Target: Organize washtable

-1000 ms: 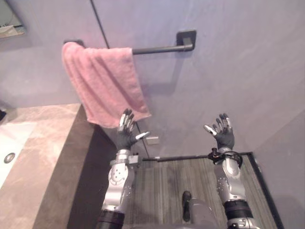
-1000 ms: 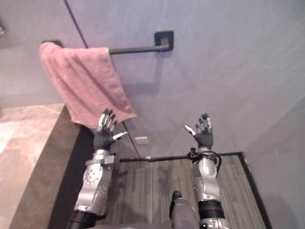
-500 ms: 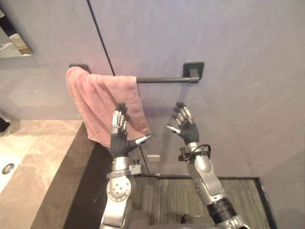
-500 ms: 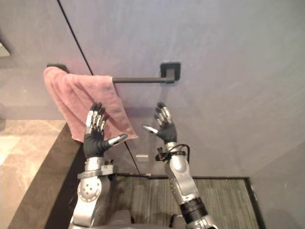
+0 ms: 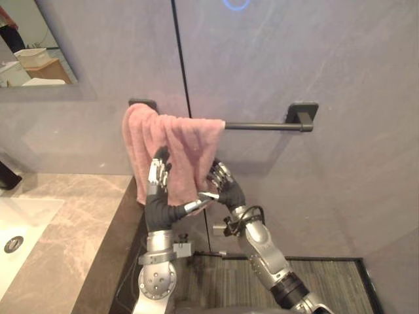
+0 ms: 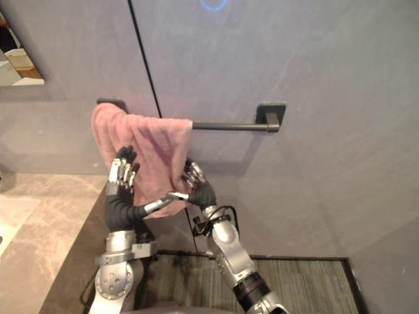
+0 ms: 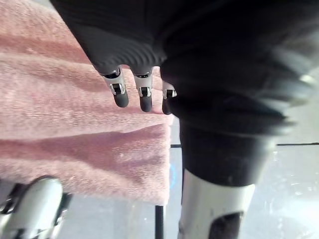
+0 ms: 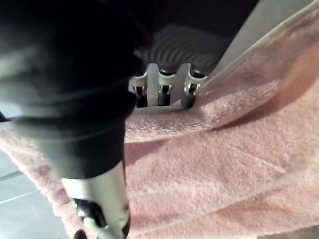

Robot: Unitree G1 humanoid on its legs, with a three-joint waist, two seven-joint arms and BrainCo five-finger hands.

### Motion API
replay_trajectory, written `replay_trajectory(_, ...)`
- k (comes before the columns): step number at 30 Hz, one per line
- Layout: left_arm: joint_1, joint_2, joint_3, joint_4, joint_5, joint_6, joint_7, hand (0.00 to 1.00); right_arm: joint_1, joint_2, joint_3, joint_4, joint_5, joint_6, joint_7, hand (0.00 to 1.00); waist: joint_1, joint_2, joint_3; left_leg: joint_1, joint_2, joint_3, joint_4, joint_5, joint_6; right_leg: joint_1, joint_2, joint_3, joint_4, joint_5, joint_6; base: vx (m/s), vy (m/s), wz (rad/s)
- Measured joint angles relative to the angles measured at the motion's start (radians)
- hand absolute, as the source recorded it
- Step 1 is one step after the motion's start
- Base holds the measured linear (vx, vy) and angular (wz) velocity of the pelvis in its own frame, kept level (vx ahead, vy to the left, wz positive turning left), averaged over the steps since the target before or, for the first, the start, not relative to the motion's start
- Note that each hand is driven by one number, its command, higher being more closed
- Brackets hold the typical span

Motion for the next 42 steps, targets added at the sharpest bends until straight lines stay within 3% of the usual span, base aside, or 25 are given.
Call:
replay_trajectory(6,0.013,-0.007,0.041,-0.069,-0.01,-0.003,0.009,0.0,-0.015,-0.009,-0.058,0.037,-0.034,0.004,-0.035,0.0,-0.001,-0.014,-0.017,0.027,-0.007,-0.012,-0.065,0.024,0.0,0.027,-0.003,-0.022,-0.038,0.009,-0.001,0.03,-0.021,0.09)
replay_trajectory(13,0.02,-0.031,0.123,-0.114,-0.029,-0.004,0.037,0.0,-0.042,-0.027,-0.103,0.067,-0.087,0.01,-0.062,0.0,0.0,-0.027,-0.023,0.051,-0.022,-0.046,-0.192,0.101,-0.004,0.027,-0.008,-0.069,-0.055,0.01,-0.002,0.01,-0.044,0.21)
replay_trajectory(21,0.021,-0.085,0.437,-0.145,0.02,0.008,0.141,0.0,-0.044,-0.029,-0.151,0.066,-0.116,0.023,-0.058,0.0,0.002,-0.031,-0.023,0.08,-0.019,-0.056,-0.28,0.144,-0.008,0.027,-0.002,-0.084,-0.065,0.01,-0.002,0.01,-0.017,0.05)
replay_trajectory(25,0.031,-0.089,0.56,-0.127,0.05,0.054,0.177,0.0,-0.043,-0.029,-0.18,0.066,-0.116,0.036,-0.028,0.0,0.006,-0.037,-0.022,0.09,-0.015,-0.052,-0.298,0.148,-0.01,0.027,-0.002,-0.081,-0.067,0.01,-0.001,0.0,0.0,0.0)
replay_trajectory(28,0.042,-0.092,0.611,-0.067,0.008,0.08,0.139,0.0,-0.043,-0.029,-0.181,0.063,-0.116,0.048,-0.015,0.0,0.013,-0.039,-0.023,0.099,-0.013,-0.047,-0.313,0.152,-0.009,0.027,-0.002,-0.078,-0.068,0.01,-0.001,0.01,0.0,-0.04)
replay_trajectory(30,0.037,-0.082,0.659,0.02,-0.11,0.118,0.069,0.0,-0.043,-0.03,-0.187,0.061,-0.115,0.064,0.0,0.0,0.019,-0.039,-0.023,0.101,-0.012,-0.045,-0.327,0.159,-0.008,0.025,-0.001,-0.079,-0.072,0.01,-0.001,0.0,0.0,0.0)
replay_trajectory(34,0.008,-0.063,0.709,0.153,-0.272,0.164,-0.001,0.0,-0.048,-0.031,-0.182,0.056,-0.113,0.095,0.017,0.0,0.026,-0.04,-0.024,0.099,-0.008,-0.033,-0.33,0.162,-0.012,0.014,0.002,-0.072,-0.075,0.01,-0.001,0.02,0.004,-0.05)
replay_trajectory(38,-0.048,0.001,0.703,0.227,-0.355,0.186,-0.06,0.0,-0.049,-0.04,-0.168,0.049,-0.109,0.105,0.028,0.0,0.023,-0.04,-0.024,0.094,-0.008,-0.024,-0.33,0.162,-0.012,0.007,0.003,-0.066,-0.078,0.01,-0.001,0.03,0.012,-0.06)
replay_trajectory(42,-0.138,0.071,0.694,0.288,-0.367,0.214,-0.087,0.0,-0.061,-0.041,-0.157,0.04,-0.064,0.119,0.037,0.0,0.022,-0.04,-0.024,0.073,-0.008,-0.01,-0.328,0.163,-0.012,-0.02,0.003,-0.053,-0.083,0.018,0.001,0.02,0.014,-0.1)
